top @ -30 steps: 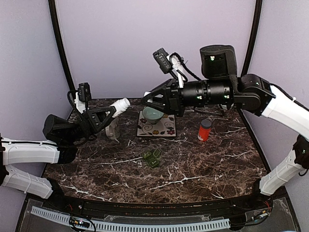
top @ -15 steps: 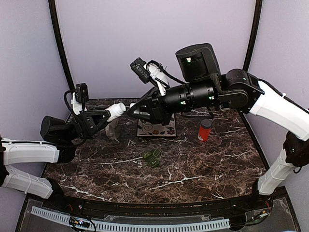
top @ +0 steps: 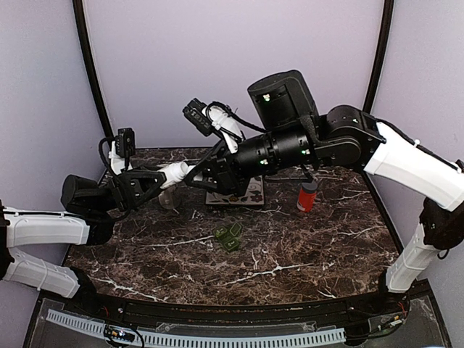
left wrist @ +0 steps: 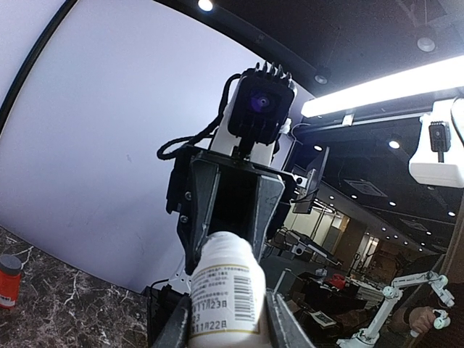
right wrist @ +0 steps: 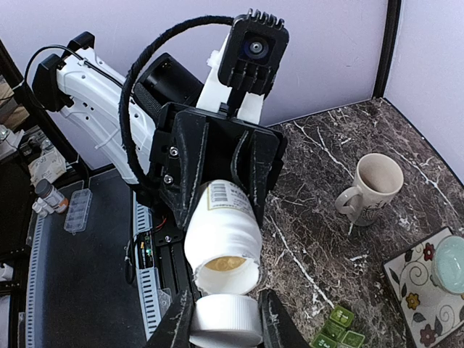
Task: Sort the pills into containers
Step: Close the lid of the pill bottle on the pill bottle.
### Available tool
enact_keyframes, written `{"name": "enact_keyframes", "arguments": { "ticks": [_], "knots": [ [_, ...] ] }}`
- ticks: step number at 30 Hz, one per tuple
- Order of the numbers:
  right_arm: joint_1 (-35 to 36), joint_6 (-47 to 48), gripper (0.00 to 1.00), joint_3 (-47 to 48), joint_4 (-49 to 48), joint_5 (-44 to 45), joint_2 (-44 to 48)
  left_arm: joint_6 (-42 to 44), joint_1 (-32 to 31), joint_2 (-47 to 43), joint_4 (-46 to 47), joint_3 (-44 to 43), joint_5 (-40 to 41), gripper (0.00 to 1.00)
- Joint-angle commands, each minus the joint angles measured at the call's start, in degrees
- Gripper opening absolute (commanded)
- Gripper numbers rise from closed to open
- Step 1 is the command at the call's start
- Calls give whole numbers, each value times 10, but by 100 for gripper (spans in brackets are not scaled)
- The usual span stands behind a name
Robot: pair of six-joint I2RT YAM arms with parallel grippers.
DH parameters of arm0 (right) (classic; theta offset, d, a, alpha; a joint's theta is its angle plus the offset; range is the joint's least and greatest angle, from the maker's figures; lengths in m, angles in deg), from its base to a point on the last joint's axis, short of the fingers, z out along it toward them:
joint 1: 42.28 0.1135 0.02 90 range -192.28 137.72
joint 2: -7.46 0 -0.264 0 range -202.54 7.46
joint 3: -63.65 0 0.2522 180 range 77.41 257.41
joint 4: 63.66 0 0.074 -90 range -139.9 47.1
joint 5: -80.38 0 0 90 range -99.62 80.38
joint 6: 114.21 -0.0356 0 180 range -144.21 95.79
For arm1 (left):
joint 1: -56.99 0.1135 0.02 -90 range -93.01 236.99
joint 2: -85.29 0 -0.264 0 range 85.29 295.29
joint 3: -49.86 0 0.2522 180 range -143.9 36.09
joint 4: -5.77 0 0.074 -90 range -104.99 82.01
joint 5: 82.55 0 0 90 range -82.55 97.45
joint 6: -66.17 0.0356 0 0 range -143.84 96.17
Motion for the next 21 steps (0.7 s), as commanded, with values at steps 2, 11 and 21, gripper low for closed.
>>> {"name": "enact_keyframes", "arguments": {
  "ticks": [2, 11, 21],
  "knots": [
    [6, 7, 7, 25, -3, 1, -4, -12, 3, 3, 33, -5, -22, 0],
    [6, 8, 8, 34, 2, -6, -14, -19, 3, 5, 33, -9, -35, 0],
    [9, 8, 8, 46, 9, -17, -26, -17, 3, 5, 26, -15, -45, 0]
  ]
}}
